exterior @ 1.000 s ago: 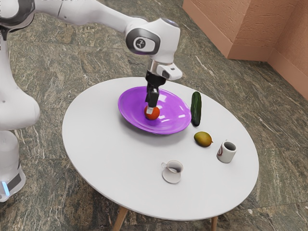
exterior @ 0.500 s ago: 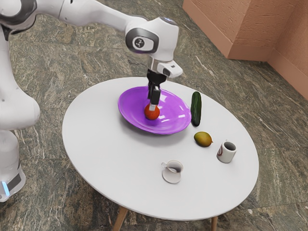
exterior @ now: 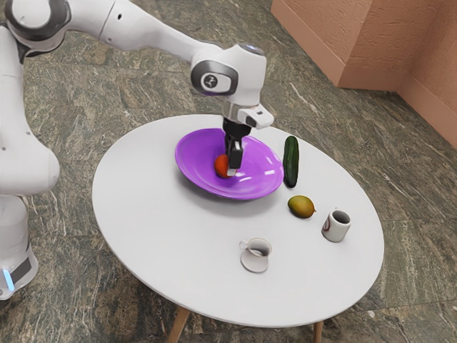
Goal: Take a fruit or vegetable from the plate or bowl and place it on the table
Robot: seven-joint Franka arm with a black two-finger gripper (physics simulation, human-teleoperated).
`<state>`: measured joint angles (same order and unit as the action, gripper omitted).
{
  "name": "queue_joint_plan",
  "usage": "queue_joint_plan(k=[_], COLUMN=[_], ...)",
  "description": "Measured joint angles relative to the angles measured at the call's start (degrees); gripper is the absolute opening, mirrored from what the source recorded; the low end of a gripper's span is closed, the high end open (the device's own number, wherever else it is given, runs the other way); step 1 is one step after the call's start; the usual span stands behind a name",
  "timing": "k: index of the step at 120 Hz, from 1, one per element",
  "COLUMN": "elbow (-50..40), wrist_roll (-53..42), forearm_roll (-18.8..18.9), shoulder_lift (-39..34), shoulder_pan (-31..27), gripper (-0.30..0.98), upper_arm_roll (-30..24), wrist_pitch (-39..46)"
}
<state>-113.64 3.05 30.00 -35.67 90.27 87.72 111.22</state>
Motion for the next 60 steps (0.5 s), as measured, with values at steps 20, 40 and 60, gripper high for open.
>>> queue_joint_plan(k=[20,40,60], elbow=[4.67,7.95,-2.4], wrist_roll=[1.94,3.68,4.78], forearm_roll=[1.3,-1.51,-15.11], shoulder_lift=[0.26,1.06,4.84], shoulder_pan=[1.0,0.63,-12.1], gripper=[0.24,0.18,0.16], upper_arm_roll=[-1.14,-5.05,-25.5], wrist_pitch=[-2.73,-12.88,-19.1])
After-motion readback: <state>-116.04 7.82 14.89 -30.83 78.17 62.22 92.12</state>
